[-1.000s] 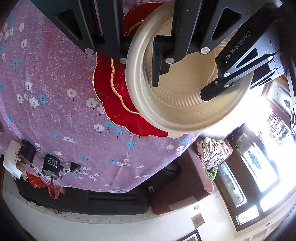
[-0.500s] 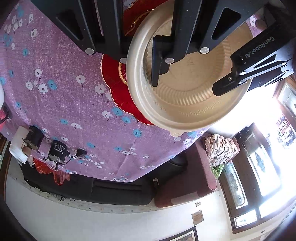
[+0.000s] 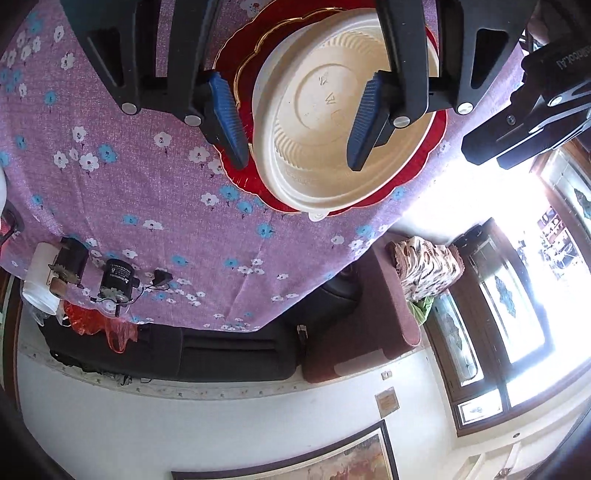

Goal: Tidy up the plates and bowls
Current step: 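Lower the beige bowl into the white bowl and open the right gripper, then reach the right gripper to a white bowl and grasp its rim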

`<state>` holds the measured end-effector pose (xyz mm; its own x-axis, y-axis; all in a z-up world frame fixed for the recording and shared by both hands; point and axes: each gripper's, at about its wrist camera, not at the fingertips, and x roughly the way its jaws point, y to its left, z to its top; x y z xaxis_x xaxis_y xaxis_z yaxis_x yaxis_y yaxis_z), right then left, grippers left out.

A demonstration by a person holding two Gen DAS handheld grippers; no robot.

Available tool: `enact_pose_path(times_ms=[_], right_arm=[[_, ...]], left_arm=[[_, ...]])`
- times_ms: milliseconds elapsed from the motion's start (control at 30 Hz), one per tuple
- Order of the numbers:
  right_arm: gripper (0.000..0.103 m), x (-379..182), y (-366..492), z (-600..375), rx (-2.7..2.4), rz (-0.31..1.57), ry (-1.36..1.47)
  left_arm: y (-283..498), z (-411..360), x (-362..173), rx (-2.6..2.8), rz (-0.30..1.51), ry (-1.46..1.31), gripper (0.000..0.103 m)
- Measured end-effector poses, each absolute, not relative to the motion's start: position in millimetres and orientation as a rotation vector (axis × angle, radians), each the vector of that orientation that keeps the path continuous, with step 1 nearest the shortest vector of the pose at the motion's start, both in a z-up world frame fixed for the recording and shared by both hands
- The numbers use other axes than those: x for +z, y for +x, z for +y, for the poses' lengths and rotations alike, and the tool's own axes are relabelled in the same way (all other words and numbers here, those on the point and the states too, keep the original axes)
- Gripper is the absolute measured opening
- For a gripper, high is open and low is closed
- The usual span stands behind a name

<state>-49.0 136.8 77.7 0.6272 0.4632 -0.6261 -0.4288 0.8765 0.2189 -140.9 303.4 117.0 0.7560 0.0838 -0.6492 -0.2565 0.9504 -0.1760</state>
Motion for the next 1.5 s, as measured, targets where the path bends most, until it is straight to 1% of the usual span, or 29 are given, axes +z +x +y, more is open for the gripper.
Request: enact_pose_path(times_ms=[300,433,567,900,1167,1267,1367,1500], right_arm=[[0.062,102.0,-74.9,88.9,0.499,0.65,0.118],[0.07,109.9,-93.7,55.1,0.47,0.614,0.119],[0.071,110.6,-111.9,21.4,0.435,0.597,0.11],[0.071,98.1,-140.1,-86.0,0.269,0.603,0.165],[0.071,92.4,-151.5,-159.2,0.14,0.637,0.233],[0.071,114.7,-163.0,-177.3,0.136,0.608,0.253],[0.071,148.3,-177.3,-183.5,0.125,0.569,0.224],[0.071,216.2,-200.4,-174.6,0.166,0.568,0.198]], left_arm=[[-170.3,272.9,136.4,0.195,0.622,-0.181,0.08],[-180.0,241.0,144.0,0.191,0.582,-0.101,0.087],[-189.0,206.3,145.2,0.15,0.558,-0.039,0.094],[-183.2,134.7,129.2,0.039,0.616,0.043,0.094],[-172.2,101.7,108.1,0.012,0.688,0.107,0.094],[-170.0,97.3,105.5,0.008,0.694,0.117,0.094],[-169.6,94.4,104.9,0.011,0.691,0.128,0.094],[-164.2,89.2,98.6,0.015,0.708,0.154,0.094]])
